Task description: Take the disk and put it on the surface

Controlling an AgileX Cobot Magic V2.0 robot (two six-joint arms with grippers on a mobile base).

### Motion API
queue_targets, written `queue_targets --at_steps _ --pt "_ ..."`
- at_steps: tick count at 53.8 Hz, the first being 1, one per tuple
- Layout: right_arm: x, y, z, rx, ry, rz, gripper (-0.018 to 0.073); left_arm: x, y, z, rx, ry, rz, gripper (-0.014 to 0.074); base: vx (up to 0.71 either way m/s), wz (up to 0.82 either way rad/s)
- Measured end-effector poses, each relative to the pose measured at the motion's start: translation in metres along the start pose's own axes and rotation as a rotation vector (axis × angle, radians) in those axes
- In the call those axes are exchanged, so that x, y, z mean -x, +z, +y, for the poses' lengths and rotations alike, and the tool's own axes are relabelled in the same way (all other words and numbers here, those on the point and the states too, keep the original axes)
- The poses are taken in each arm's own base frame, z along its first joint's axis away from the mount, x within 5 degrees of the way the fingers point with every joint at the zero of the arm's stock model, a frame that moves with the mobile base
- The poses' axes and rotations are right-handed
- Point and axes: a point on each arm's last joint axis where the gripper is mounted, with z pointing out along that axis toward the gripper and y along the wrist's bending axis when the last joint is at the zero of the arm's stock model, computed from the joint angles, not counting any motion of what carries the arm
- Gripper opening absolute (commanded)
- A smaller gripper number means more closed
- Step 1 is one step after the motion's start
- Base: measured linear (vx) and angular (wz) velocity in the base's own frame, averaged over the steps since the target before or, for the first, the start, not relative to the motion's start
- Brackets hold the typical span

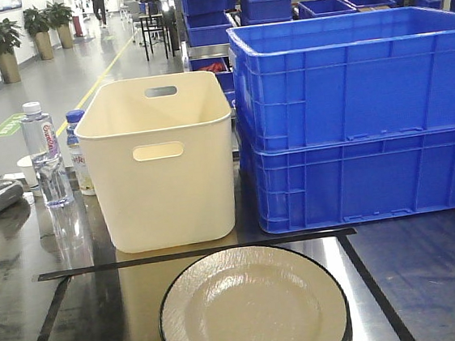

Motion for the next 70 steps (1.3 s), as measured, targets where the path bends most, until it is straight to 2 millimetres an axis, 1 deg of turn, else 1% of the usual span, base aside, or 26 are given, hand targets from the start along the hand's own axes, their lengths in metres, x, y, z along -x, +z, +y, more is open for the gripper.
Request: queue_targets --at_steps 7,11,21,34,49,70 --pt "-0.023 -0.006 0.005 -0.011 0.004 -0.101 -0.0009 -0.019 -0.022 -0.004 0.017 0.001 -0.133 -0.0001 0.0 0.0" --pt "-0.028 -0.005 0.006 -0.013 0.006 -0.129 -0.0009 -0.027 -0.025 -0.005 0.02 0.002 -0.154 -0.0001 0.0 0.0" --pt "-0.026 -0.005 0.006 -0.02 0.008 -0.189 -0.0009 -0.029 -0.026 -0.005 0.02 0.0 -0.16 -0.0001 0.0 0.0" --pt "-0.026 -0.005 0.006 -0.02 0.008 -0.19 -0.0009 -0.029 -0.026 -0.005 0.017 0.0 -0.16 0.0 0.0 0.0" --pt "-0.026 -0.005 0.006 -0.02 0.008 -0.19 -0.0009 -0.029 -0.026 -0.009 -0.055 0.015 -0.163 0.0001 0.0 0.0" --pt "-0.026 -0.005 0.006 -0.02 0.008 -0.191 -0.0009 -0.027 -0.027 -0.009 -0.05 0.019 -0.183 0.0001 0.0 0.0"
